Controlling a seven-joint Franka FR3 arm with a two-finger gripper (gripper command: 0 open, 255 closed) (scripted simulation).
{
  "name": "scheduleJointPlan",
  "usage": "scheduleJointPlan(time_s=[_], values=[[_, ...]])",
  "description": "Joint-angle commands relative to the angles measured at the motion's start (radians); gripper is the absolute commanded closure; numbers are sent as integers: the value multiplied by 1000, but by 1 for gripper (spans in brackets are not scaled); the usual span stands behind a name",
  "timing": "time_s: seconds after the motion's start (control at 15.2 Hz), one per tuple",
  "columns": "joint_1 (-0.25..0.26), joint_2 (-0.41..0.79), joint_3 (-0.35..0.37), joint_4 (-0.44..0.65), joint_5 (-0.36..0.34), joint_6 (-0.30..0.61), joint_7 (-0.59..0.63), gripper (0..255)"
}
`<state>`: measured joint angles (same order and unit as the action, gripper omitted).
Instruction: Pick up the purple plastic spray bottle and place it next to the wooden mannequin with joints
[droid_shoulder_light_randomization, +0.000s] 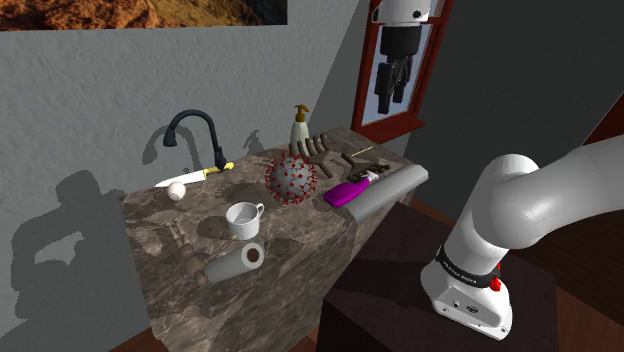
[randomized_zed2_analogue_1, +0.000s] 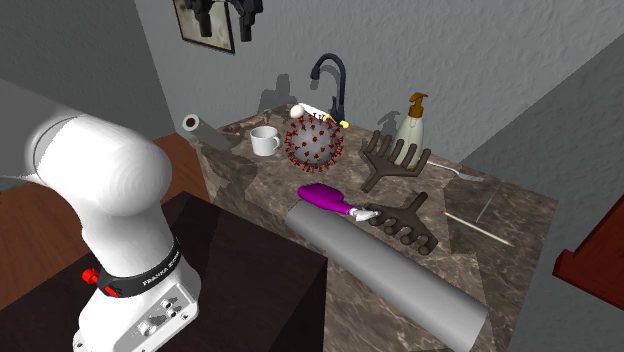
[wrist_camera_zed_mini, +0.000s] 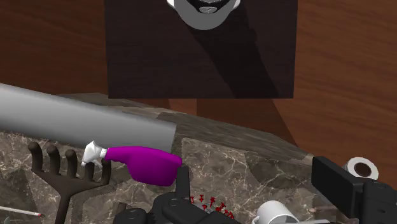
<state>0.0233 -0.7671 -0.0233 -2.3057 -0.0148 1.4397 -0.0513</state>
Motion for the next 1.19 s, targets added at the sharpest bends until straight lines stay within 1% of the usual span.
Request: scheduleJointPlan(time_s=[0.0, 0.33, 0.66, 0.92, 1.12], values=[[0, 0, 0, 0, 0, 0, 0, 0], [21, -89, -55, -210, -87, 165, -157, 0], [26, -137, -131, -392, -189, 351, -310, 0], [16, -131, -211, -511, -288, 523, -431, 0], [0, -87, -280, -580, -370, 673, -520, 0]])
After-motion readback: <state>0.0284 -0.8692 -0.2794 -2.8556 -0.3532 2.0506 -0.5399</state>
